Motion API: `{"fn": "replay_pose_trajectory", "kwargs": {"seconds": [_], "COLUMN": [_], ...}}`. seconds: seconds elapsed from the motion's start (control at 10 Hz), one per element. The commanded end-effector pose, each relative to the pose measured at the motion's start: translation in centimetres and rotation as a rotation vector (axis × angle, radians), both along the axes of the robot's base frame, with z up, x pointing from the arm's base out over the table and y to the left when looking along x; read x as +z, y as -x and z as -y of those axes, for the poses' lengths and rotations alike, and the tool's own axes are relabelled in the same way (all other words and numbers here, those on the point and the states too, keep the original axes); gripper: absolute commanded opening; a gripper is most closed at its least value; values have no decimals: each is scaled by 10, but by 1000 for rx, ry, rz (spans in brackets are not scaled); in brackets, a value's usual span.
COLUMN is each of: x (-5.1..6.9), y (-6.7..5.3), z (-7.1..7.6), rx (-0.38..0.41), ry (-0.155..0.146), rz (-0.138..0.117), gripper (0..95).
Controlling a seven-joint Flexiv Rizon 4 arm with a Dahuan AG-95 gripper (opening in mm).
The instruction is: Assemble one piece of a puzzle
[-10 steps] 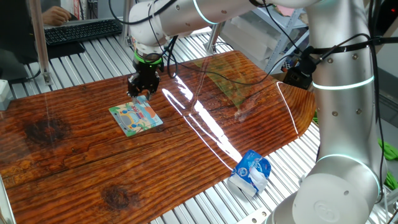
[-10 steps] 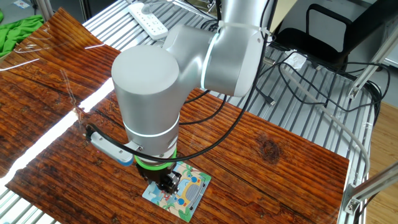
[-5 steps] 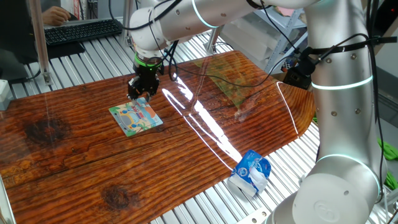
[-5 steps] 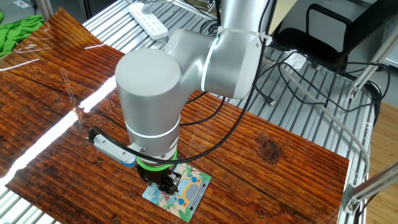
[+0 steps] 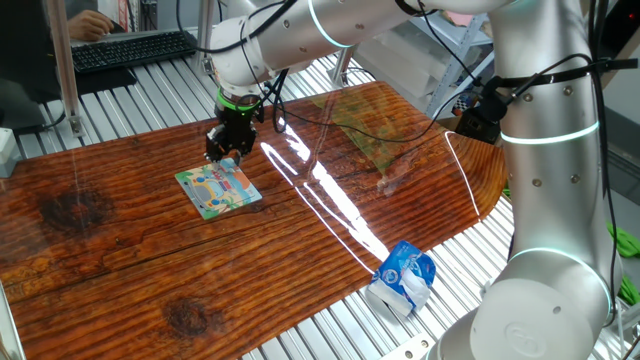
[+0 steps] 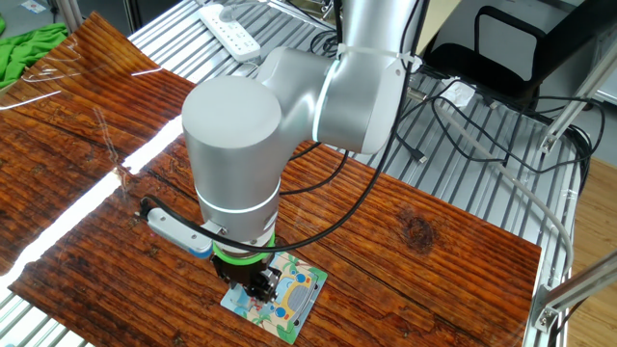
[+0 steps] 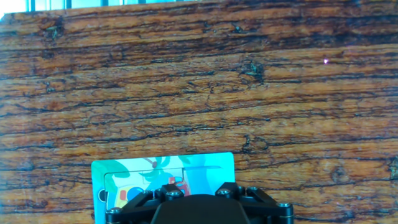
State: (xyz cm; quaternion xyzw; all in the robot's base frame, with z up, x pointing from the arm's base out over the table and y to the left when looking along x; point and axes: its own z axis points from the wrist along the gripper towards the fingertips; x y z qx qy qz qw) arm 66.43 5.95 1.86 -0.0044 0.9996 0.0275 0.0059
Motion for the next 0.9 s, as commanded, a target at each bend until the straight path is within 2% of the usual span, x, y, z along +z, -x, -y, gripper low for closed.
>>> {"fn": "replay_pose_trajectory", "kwargs": {"seconds": [0.1,0.6,0.9], "x": [1,-3,-3], "y": [1,1,1], "z": [-1,-3,-2], "rx": [-3,-10,-9], "ry": [3,2,1], "rz": [1,16,17], "gripper": [0,0,0]}}
